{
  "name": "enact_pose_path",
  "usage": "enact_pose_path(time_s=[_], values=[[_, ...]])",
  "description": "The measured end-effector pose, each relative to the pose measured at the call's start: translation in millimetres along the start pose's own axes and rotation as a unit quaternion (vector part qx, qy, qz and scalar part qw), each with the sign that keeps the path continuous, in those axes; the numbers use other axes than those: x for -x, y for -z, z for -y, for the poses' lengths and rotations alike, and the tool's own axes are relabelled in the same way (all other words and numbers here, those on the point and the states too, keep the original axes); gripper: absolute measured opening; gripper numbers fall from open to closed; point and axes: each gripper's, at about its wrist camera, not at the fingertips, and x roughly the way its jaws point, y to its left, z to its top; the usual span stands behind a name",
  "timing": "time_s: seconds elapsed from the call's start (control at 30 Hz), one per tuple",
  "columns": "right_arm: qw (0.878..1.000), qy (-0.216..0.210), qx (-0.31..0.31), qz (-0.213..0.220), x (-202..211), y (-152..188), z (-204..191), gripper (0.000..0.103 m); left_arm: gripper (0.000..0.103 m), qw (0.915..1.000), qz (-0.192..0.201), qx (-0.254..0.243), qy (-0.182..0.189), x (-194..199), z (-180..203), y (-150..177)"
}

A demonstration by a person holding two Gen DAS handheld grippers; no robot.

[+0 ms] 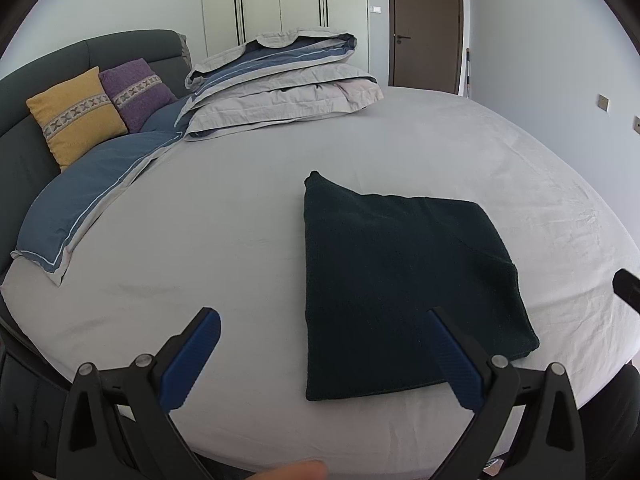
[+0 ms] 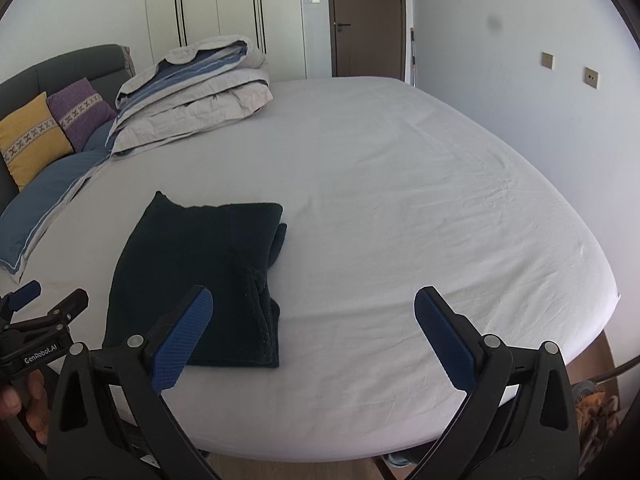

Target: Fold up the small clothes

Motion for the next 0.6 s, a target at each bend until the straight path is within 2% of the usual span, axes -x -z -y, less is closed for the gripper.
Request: enact_pose_path(time_s=[0.2, 0.6], values=[[0.999, 0.006, 0.005, -0.043, -34.7, 20.5, -10.3, 0.103, 0.103, 0.9997, -0.02, 0.011, 0.002, -10.5, -6.0, 3.3], [0.998, 0.006, 0.015, -0.058, -38.2, 26.1, -17.2, 0.103, 0.103, 0.9996, -0.028, 0.005, -0.002, -15.4, -3.4, 8.9]])
